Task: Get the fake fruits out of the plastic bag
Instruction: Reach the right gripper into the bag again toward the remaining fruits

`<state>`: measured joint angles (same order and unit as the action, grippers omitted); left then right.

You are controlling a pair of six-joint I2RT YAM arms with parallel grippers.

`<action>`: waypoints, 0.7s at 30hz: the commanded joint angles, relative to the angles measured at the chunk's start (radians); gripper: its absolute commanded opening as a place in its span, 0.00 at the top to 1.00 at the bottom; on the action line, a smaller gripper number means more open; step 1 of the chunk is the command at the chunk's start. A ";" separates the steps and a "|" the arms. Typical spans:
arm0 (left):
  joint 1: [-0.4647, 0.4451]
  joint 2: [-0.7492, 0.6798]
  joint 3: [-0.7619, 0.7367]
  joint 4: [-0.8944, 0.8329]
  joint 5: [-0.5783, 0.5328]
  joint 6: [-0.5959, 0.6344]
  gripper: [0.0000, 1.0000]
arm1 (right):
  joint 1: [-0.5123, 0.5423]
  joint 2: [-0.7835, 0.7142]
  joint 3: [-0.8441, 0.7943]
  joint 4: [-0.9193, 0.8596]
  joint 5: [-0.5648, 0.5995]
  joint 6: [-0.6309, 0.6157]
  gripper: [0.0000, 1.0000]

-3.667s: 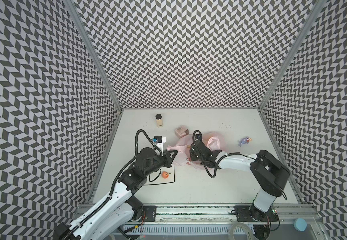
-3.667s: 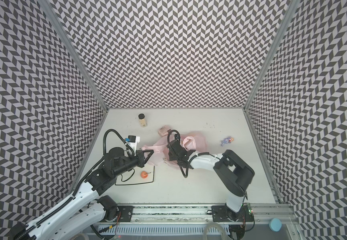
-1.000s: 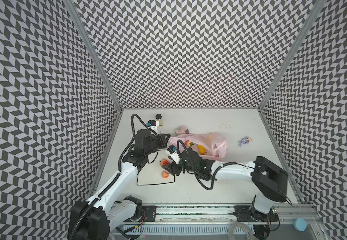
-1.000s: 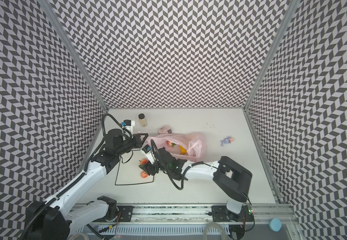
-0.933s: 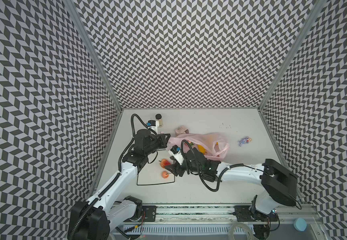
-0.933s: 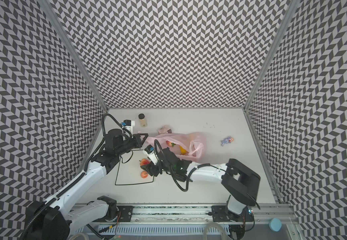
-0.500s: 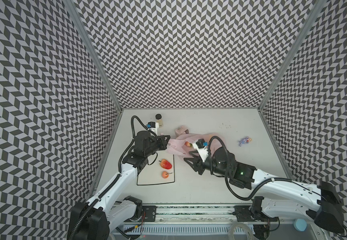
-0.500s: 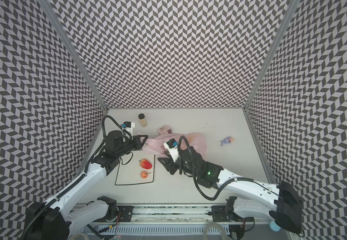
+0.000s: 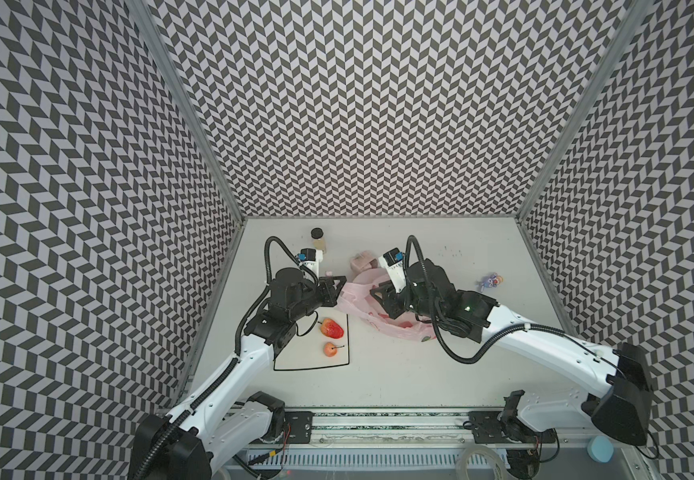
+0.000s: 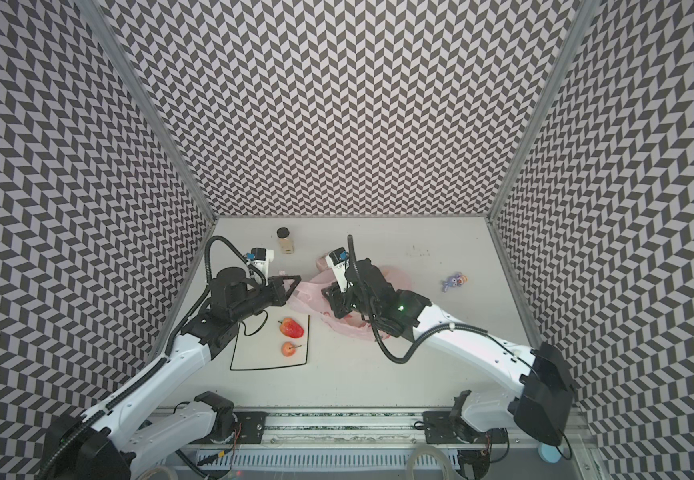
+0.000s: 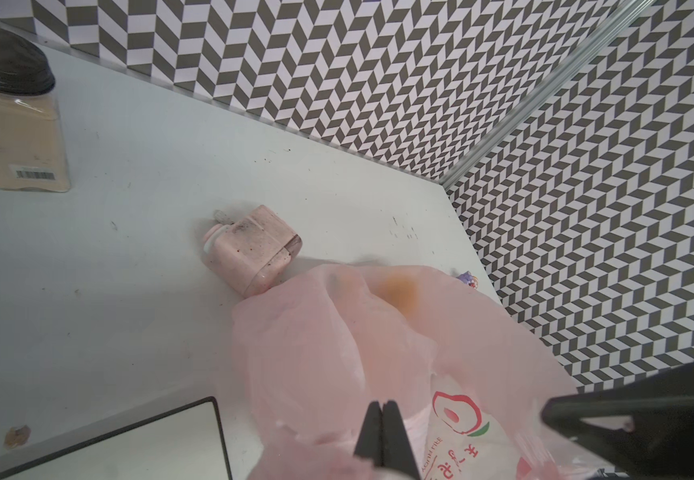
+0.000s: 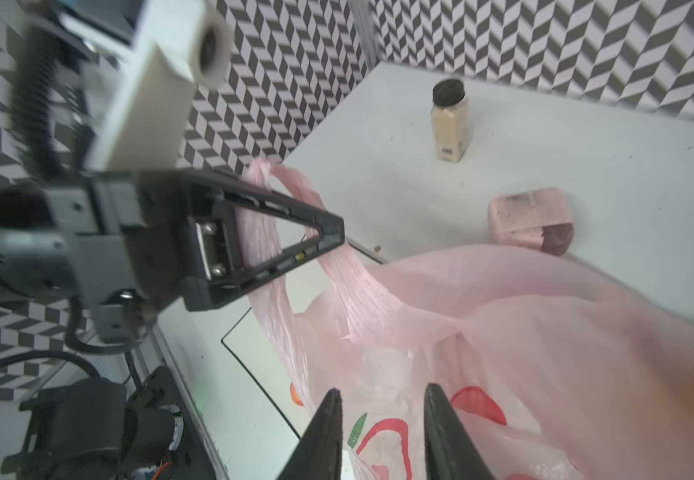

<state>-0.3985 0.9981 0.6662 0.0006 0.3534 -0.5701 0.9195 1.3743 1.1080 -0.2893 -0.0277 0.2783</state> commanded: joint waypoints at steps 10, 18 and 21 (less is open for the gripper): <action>-0.084 -0.066 -0.048 0.036 -0.085 -0.042 1.00 | -0.052 0.136 -0.151 0.216 0.113 0.228 0.68; -0.091 -0.104 -0.061 0.013 -0.088 -0.040 1.00 | -0.112 0.287 -0.102 0.256 0.182 0.303 0.62; -0.096 -0.113 -0.069 0.008 -0.080 -0.047 1.00 | -0.121 0.332 -0.089 0.298 0.203 0.344 0.58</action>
<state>-0.4866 0.9043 0.6125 0.0132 0.2775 -0.6044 0.8059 1.6794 0.9806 -0.0963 0.1226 0.5587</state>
